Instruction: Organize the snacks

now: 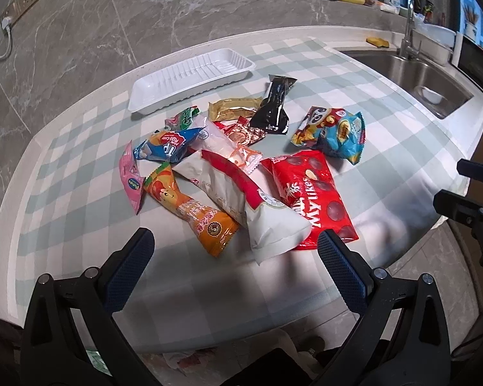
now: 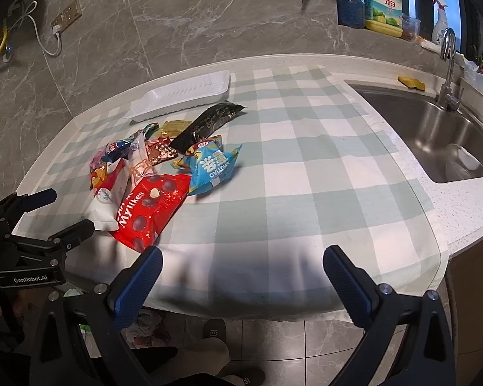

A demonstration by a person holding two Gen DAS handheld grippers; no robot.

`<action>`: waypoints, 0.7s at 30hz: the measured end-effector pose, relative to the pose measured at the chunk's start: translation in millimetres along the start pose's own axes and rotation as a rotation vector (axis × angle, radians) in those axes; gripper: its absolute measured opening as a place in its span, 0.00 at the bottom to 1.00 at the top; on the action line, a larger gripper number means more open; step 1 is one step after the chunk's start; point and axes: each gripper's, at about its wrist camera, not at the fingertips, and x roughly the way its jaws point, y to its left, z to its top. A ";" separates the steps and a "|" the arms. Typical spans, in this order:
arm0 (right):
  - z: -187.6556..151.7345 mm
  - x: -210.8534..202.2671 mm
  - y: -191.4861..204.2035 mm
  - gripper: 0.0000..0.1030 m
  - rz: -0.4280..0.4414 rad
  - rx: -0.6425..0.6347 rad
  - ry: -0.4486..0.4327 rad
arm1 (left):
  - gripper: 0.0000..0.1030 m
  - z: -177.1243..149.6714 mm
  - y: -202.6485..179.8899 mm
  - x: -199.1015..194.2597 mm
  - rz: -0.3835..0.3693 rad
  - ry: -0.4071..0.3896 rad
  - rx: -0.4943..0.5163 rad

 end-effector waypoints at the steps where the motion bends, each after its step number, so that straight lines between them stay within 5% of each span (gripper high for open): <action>1: 1.2 1.0 0.2 0.99 0.002 -0.001 0.002 | 1.00 1.2 1.9 -0.2 0.000 0.000 -0.010; 15: 37.5 24.1 7.6 0.99 0.037 -0.055 -0.008 | 0.99 30.1 60.7 19.5 0.001 0.040 -0.210; 21: 64.5 43.1 21.5 0.99 0.030 -0.130 -0.007 | 0.92 38.5 84.9 43.2 0.001 0.088 -0.277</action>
